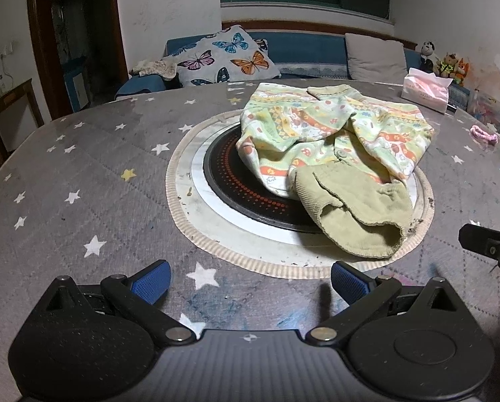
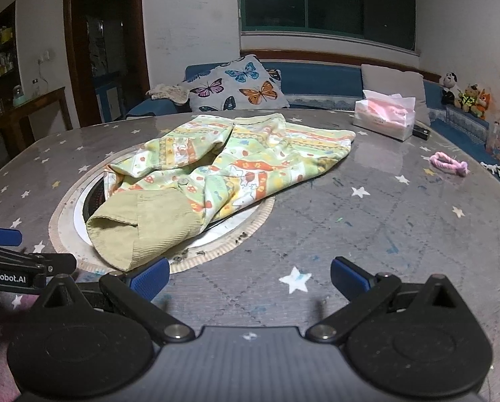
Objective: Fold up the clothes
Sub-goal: 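Move both tools toward the crumpled striped shirt on the table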
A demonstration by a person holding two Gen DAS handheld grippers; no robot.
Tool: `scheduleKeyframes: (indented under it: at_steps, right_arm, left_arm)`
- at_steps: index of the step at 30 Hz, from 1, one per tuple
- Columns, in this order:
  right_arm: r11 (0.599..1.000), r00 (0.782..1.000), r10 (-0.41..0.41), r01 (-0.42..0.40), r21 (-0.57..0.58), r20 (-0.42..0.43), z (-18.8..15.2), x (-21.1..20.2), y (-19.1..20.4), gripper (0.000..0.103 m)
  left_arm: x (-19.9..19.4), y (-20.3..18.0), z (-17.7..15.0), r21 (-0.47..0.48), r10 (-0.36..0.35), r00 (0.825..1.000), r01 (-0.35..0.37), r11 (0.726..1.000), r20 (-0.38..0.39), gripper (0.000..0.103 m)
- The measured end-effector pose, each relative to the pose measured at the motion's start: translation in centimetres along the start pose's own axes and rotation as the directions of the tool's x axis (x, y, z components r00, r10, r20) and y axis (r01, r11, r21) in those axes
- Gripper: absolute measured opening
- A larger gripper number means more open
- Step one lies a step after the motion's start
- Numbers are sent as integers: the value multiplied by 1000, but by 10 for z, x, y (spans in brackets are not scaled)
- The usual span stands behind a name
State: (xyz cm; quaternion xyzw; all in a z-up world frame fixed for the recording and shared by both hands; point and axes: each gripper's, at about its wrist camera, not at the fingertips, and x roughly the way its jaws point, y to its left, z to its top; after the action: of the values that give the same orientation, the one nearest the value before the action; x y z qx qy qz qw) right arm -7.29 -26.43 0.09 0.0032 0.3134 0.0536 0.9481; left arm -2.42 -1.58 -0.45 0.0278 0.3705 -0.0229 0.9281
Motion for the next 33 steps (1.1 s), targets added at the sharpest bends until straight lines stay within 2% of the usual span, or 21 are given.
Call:
scheduleKeyframes:
  at_steps: [7,18,33]
  right_arm:
    - [1000,1000,5,-5,1,-1,0,0,4,103]
    - [999,1000,12,-12,-34,-10,-1,-1,13,103]
    - [998,1000,26,-27,-57,-7,2,-3,18,103]
  left_arm:
    - [1,0,-1,2,12,1000,-12,1000,-6,103]
    - [-2,0,2,-2,81,997,-81,997,-17,103]
    - [-13,-7,11,-3,118,993,-118,993,-24,103]
